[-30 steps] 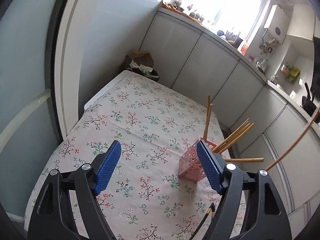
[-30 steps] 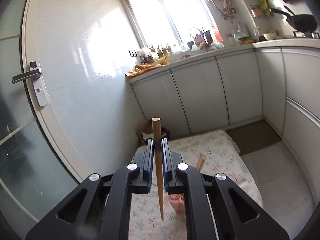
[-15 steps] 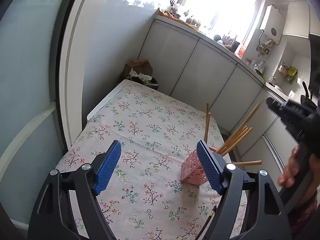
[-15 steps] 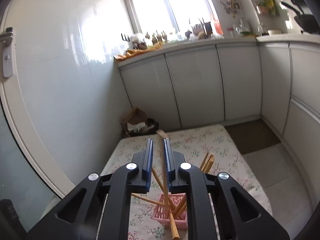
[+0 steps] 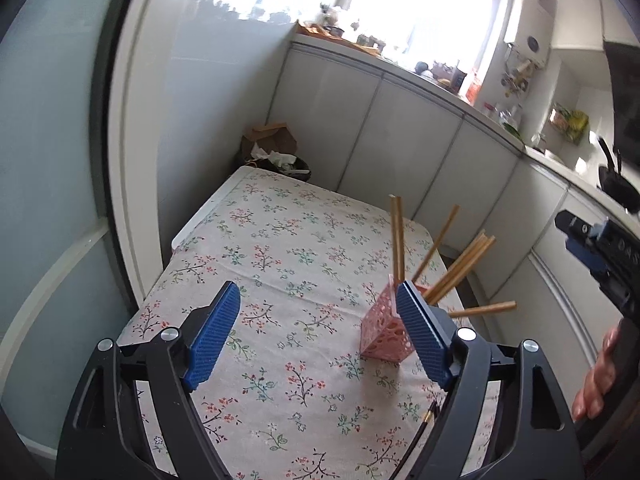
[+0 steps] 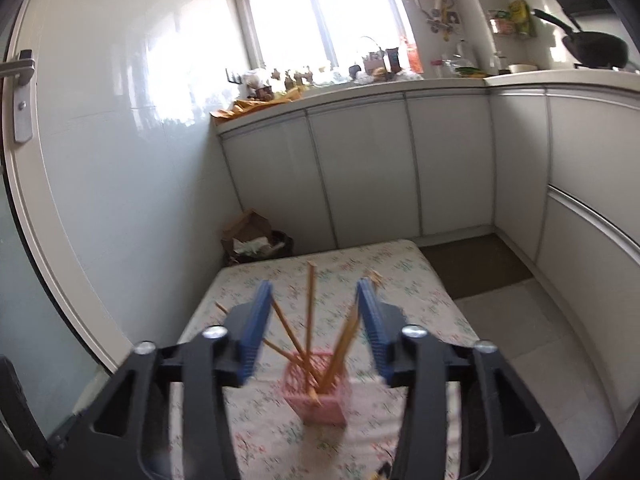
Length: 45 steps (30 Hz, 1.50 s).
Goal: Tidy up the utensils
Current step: 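Move both open tools to the black gold-banded chopsticks on the cloth, then grasp a black chopstick with the left tool while the right tool grasps the other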
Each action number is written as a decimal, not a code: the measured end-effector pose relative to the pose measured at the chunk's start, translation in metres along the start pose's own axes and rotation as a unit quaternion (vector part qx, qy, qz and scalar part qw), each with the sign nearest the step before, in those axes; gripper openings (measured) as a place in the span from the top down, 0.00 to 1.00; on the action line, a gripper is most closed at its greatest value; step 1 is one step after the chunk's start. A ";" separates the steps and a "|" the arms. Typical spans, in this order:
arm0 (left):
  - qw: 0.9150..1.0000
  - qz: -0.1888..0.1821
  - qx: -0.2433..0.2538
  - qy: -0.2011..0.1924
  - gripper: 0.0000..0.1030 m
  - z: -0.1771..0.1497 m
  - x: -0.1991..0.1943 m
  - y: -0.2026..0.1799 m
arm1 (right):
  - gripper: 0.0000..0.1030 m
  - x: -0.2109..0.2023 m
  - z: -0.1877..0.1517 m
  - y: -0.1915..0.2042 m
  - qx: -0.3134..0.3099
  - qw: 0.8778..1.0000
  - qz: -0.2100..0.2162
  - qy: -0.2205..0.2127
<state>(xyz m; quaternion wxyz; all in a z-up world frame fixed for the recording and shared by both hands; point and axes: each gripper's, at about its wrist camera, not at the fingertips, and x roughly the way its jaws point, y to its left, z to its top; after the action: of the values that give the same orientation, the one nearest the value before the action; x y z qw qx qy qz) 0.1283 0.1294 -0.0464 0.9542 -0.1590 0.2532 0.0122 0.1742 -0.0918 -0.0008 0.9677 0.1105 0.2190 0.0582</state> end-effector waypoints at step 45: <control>0.908 0.018 0.243 0.341 0.38 -0.147 0.158 -0.152 | 0.06 -0.054 -0.185 -0.177 0.117 0.966 -0.074 0.219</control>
<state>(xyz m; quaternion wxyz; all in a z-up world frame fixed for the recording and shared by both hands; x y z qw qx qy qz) 0.2110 -0.0698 -0.1989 0.8183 0.0878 0.5614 -0.0874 0.0569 -0.2370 -0.1836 0.8780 0.1906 0.4388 -0.0171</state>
